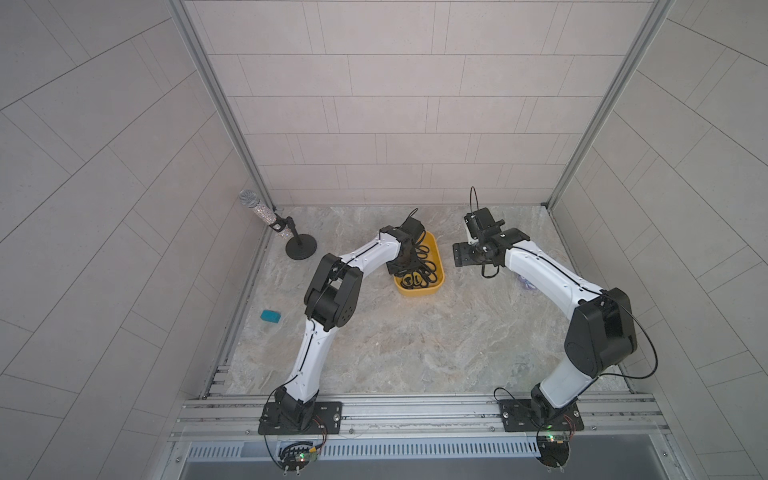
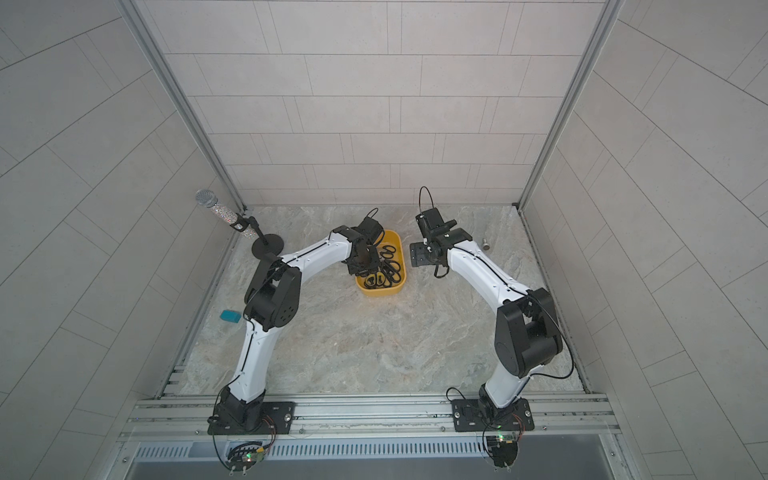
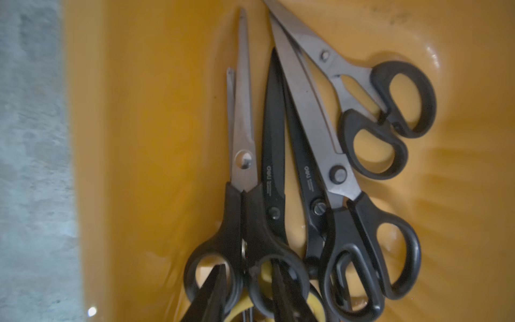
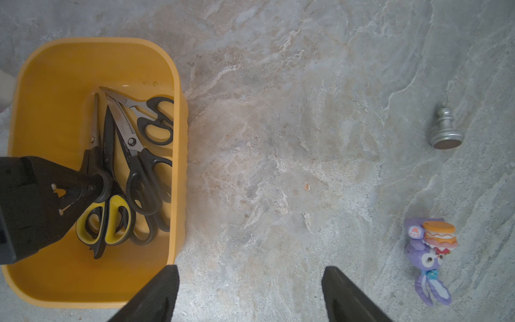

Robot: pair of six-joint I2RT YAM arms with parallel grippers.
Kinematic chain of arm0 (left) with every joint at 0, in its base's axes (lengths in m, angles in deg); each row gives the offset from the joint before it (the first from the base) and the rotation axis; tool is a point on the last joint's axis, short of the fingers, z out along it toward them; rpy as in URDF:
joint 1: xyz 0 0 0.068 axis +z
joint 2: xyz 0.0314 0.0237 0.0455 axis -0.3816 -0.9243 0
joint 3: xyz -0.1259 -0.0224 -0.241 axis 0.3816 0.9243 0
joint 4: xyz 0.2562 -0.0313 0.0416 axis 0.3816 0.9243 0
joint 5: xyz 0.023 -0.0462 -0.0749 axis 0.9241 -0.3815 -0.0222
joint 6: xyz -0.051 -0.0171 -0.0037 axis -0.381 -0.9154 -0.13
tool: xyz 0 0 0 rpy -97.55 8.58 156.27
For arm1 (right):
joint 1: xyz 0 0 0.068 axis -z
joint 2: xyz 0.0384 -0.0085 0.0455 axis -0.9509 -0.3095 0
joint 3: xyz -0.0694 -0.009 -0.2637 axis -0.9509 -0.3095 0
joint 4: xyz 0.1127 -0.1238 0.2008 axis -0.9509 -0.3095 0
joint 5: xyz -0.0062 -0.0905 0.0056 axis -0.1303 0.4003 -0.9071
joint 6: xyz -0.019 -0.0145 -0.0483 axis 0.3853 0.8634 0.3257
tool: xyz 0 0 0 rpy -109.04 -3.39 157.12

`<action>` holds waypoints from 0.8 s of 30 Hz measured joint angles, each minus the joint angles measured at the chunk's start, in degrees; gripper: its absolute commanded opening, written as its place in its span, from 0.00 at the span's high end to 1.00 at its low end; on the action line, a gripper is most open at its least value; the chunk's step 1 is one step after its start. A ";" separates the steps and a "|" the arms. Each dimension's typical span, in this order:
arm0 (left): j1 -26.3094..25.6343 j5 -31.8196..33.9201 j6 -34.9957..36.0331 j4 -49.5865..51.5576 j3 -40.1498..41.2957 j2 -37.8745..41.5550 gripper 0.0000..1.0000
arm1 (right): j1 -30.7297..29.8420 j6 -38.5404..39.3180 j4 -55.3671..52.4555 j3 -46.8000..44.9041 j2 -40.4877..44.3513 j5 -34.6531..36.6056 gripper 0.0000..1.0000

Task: Take the scissors out of the storage box
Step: Pick up the scissors from the storage box.

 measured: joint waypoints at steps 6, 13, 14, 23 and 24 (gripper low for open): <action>0.00 0.22 0.31 0.70 -1.33 -0.79 0.67 | 0.66 0.00 0.02 -0.85 0.74 -0.33 0.15; -0.20 2.56 2.84 4.28 -5.22 -2.80 0.70 | 0.94 0.00 0.09 -0.85 0.76 -0.92 0.15; -0.22 3.17 3.37 4.87 -5.92 -3.26 0.70 | 0.98 -0.02 0.11 -0.85 0.76 -1.07 0.15; -0.22 3.02 5.01 5.05 -6.32 -3.69 0.75 | 1.18 -0.02 0.24 -0.85 0.76 -1.92 0.15; -0.22 2.95 5.38 5.05 -6.32 -3.76 0.75 | 1.22 -0.02 0.24 -0.85 0.76 -2.01 0.15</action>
